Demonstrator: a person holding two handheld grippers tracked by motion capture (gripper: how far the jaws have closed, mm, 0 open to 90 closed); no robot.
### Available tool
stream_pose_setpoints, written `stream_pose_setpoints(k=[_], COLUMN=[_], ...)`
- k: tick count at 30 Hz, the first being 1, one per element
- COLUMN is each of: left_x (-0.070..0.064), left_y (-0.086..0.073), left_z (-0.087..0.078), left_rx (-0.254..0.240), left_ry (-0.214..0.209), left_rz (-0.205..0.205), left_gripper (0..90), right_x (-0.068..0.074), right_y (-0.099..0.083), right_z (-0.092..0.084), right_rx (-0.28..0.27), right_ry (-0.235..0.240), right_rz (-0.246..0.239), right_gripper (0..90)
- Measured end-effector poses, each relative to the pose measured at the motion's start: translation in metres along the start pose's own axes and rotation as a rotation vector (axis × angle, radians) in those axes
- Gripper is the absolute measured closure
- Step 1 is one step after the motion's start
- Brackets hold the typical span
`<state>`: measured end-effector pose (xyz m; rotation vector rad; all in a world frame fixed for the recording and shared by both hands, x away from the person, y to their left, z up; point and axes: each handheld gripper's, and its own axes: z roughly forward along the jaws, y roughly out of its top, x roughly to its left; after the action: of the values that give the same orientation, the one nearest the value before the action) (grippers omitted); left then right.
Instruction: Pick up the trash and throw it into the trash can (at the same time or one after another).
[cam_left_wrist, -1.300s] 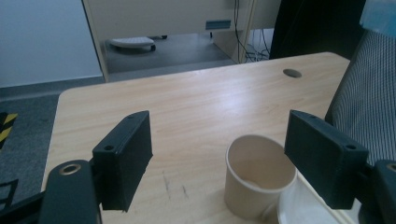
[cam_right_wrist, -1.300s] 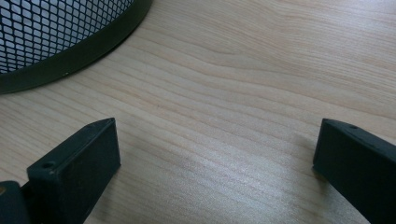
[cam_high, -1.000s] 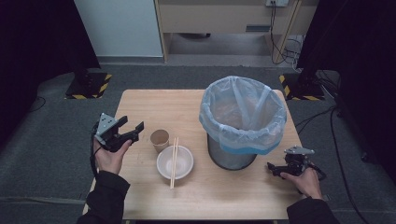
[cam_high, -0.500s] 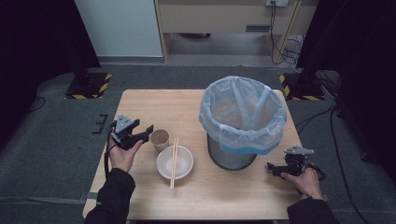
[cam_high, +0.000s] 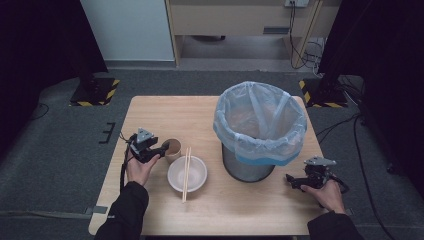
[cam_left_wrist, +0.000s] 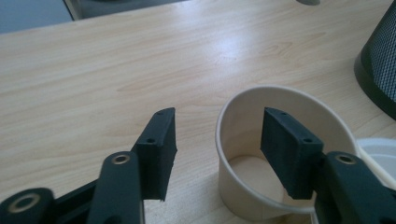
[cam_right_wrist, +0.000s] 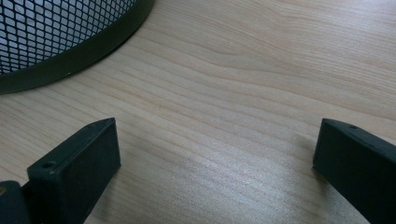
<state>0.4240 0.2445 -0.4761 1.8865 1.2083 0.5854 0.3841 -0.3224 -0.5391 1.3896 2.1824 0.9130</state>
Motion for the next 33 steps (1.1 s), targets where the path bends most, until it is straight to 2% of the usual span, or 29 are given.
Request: stream_pose_setpoints(k=[5, 10, 14, 18, 23, 33], left_x=[0.000, 0.001, 0.001, 0.002, 0.003, 0.009], left_y=[-0.003, -0.005, -0.005, -0.005, -0.005, 0.003], left_z=[0.003, 0.006, 0.006, 0.002, -0.001, -0.020], left_rx=[0.039, 0.076, 0.093, 0.090, 0.087, 0.003], left_ry=[-0.005, -0.017, -0.006, -0.005, -0.016, 0.015], left_rz=[-0.011, -0.039, -0.030, -0.041, -0.067, -0.088], left_gripper=[53.1, 63.1, 72.1, 79.6, 81.6, 83.9], right_x=[0.000, 0.000, 0.000, 0.000, 0.000, 0.001], right_y=[0.000, 0.000, 0.000, 0.000, 0.000, 0.000], right_z=[0.000, 0.000, 0.000, 0.000, 0.000, 0.000], right_rx=[-0.002, -0.003, -0.002, -0.002, -0.002, 0.000], right_ry=[0.000, 0.002, 0.004, 0.004, 0.005, 0.009], right_rz=[-0.009, -0.010, -0.011, -0.011, -0.012, -0.011], right_gripper=[0.9, 0.9, 0.9, 0.9, 0.9, 0.9])
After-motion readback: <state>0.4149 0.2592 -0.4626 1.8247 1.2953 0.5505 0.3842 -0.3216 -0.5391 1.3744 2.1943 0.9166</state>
